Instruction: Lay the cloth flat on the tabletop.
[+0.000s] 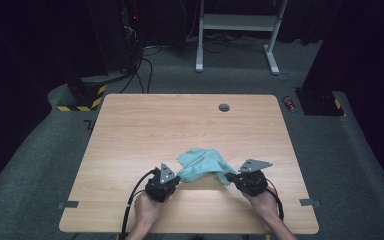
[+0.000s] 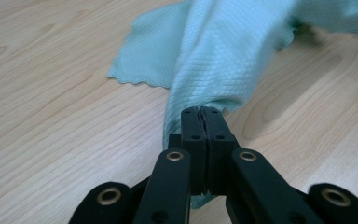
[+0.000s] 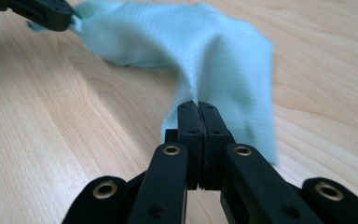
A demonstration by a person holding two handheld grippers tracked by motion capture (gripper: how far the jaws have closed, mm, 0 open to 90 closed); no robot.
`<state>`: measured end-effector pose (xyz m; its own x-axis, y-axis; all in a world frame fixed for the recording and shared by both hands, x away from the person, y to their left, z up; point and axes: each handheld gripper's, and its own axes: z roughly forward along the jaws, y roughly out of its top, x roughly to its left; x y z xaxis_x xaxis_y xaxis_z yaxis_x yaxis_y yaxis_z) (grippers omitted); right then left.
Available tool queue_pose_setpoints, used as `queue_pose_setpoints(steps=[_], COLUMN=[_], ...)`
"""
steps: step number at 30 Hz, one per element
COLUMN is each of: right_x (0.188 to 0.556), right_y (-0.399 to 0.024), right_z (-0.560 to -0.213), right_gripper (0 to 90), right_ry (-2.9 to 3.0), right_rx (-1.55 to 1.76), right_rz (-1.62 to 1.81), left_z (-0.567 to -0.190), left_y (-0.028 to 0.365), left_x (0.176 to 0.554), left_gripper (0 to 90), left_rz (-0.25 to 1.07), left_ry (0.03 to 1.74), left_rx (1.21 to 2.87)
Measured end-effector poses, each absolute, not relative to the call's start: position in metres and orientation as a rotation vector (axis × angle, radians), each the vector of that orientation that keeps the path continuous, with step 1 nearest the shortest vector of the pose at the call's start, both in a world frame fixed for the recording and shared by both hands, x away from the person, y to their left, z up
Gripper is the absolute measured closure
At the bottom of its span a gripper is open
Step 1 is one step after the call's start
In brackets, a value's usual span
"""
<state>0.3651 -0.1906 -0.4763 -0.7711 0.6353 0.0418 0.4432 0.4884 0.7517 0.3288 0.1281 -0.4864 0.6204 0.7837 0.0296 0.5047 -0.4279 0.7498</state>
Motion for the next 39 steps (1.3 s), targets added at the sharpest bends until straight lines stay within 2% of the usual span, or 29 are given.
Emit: queue_pose_setpoints(steps=[5, 10, 16, 19, 22, 24, 30, 34, 39], right_x=[0.364, 0.38, 0.392, 0.388, 0.387, 0.39, 0.407, 0.415, 0.41], right_y=[-0.202, -0.194, -0.185, -0.186, -0.187, -0.187, -0.177, -0.17, -0.173], right_z=[-0.469, -0.481, -0.491, -0.486, -0.482, -0.48, -0.488, -0.494, -0.489], right_gripper=[89.1, 85.5, 76.3, 79.3, 87.2, 87.1, 76.7, 74.8, 72.3], right_ry=[2.522, 2.566, 2.544, 2.531, 2.528, 2.52, 2.524, 2.508, 2.473], right_rx=[0.932, 0.972, 1.013, 1.005, 0.986, 0.991, 1.03, 1.044, 1.025], right_rz=[1.174, 1.07, 0.993, 1.032, 1.074, 1.077, 0.959, 0.882, 0.912], left_z=[-0.483, -0.497, -0.495, -0.492, -0.495, -0.499, -0.504, -0.51, -0.505], left_y=[0.128, 0.121, 0.111, 0.101, 0.089, 0.081, 0.074, 0.073, 0.073], left_x=[0.327, 0.344, 0.344, 0.346, 0.35, 0.354, 0.381, 0.397, 0.395], left_gripper=[88.4, 84.6, 61.1, 55.0, 53.4, 52.6, 51.1, 50.8, 50.6], left_rz=[0.472, 0.438, 0.445, 0.442, 0.434, 0.433, 0.445, 0.468, 0.474], left_ry=[0.97, 1.003, 0.985, 0.943, 0.915, 0.905, 1.013, 1.076, 1.073], left_rx=[2.144, 2.183, 2.155, 2.163, 2.195, 2.206, 2.135, 2.154, 2.155])
